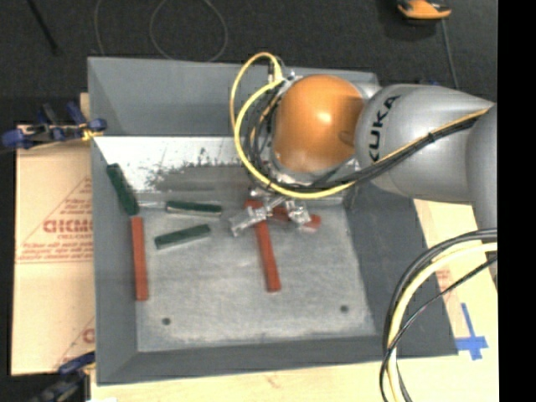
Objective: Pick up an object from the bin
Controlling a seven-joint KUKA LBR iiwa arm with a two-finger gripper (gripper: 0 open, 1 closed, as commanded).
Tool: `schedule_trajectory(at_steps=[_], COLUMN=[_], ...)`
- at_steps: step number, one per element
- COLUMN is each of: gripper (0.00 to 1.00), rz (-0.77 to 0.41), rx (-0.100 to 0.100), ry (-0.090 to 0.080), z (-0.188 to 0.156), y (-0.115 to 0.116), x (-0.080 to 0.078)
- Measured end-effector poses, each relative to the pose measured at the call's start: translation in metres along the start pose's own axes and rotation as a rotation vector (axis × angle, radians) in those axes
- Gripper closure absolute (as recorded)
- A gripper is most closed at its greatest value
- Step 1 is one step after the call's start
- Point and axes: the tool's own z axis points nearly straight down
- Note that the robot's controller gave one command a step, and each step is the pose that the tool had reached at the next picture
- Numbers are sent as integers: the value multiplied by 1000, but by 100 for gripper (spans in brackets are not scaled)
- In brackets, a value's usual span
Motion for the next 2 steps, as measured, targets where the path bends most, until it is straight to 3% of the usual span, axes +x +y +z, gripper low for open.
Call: schedule_trajectory(at_steps=[1,2], gripper=[100,100], rz=[4,13], rx=[-2,-2], ry=[-2,1], z=[0,-50], y=[0,-3], x=[-1,-1])
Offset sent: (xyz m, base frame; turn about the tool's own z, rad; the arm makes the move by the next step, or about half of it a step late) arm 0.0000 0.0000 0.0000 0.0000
